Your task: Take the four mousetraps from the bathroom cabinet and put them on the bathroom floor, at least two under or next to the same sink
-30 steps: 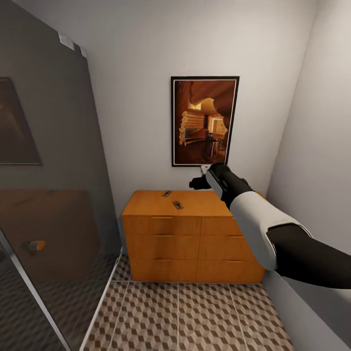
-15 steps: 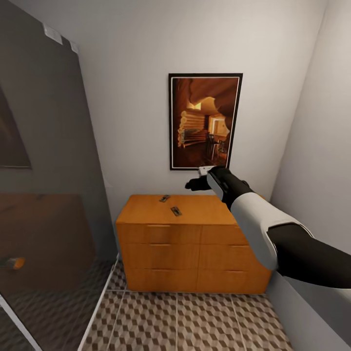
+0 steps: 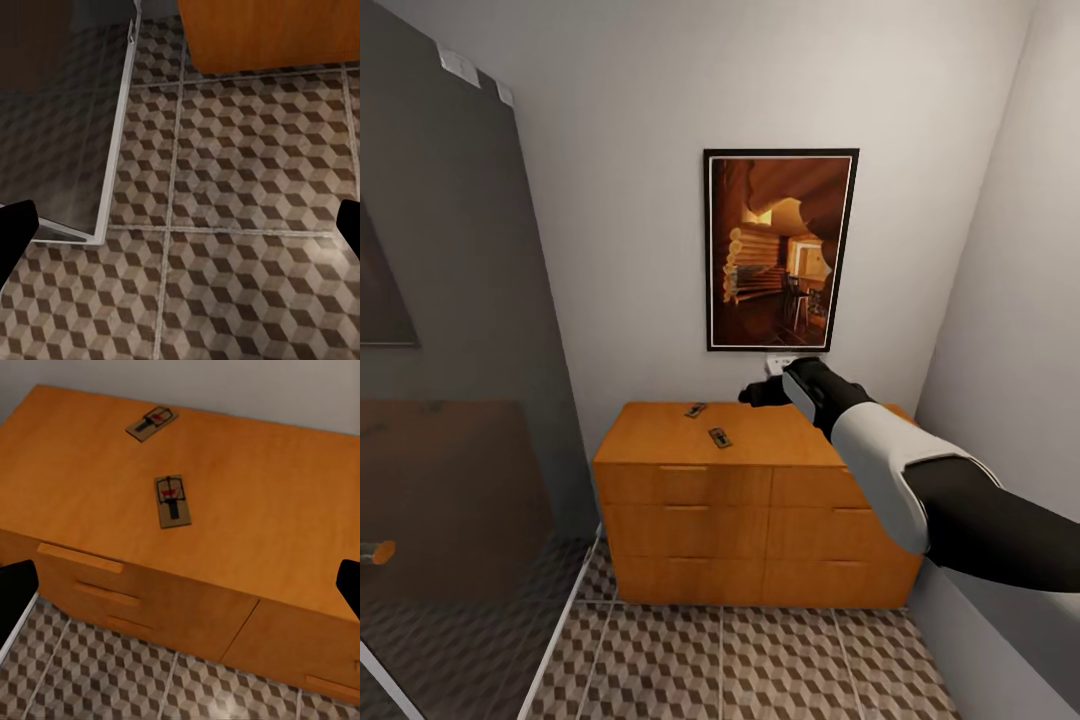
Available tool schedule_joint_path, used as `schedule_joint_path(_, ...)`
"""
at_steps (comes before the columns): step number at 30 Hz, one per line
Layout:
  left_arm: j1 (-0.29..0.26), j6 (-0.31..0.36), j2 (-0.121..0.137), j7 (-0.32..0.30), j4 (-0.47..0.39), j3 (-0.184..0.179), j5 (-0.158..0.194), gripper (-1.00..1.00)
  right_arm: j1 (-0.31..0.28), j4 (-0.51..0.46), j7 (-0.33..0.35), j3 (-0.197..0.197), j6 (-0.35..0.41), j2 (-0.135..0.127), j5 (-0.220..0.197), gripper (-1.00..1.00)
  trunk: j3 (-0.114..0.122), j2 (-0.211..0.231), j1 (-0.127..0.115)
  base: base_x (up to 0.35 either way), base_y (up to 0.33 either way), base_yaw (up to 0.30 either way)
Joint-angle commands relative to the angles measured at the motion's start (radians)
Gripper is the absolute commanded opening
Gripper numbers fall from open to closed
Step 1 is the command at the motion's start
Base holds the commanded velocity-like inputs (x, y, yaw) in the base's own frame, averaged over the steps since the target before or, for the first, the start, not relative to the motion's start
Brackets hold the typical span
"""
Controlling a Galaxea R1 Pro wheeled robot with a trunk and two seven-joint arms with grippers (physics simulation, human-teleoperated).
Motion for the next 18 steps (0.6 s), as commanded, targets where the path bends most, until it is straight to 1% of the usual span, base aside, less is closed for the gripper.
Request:
schedule_joint_path(1,-0.001,-0.006,-0.001,0.002,0.004,-0.009,0.007,1.0,0.0,0.002,0.001,0.008,0.002,0.0,-0.006,1.0,0.0,-0.001,0.0,0.002,-0.001,0.0)
schedule_joint_path(8,-0.001,-0.006,-0.001,0.002,0.004,-0.009,0.007,1.0,0.001,0.048,0.001,0.008,-0.012,0.009,-0.007,1.0,0.0,-0.001,0.0,0.0,0.0,0.0)
schedule_joint_path(11,-0.001,-0.006,-0.001,0.002,0.004,-0.009,0.007,1.0,0.001,0.066,0.001,0.008,-0.037,0.01,-0.008,1.0,0.0,-0.001,0.0,0.0,0.022,0.0)
schedule_joint_path(13,-0.001,-0.006,-0.001,0.002,0.004,-0.009,0.007,1.0,0.001,0.077,0.001,0.008,-0.056,0.01,-0.008,1.0,0.0,-0.001,0.0,0.0,0.071,0.0)
schedule_joint_path(18,-0.001,-0.006,-0.001,0.002,0.004,-0.009,0.007,1.0,0.001,0.106,0.002,0.008,-0.074,0.01,-0.008,1.0,0.0,-0.001,0.0,0.003,0.115,0.0)
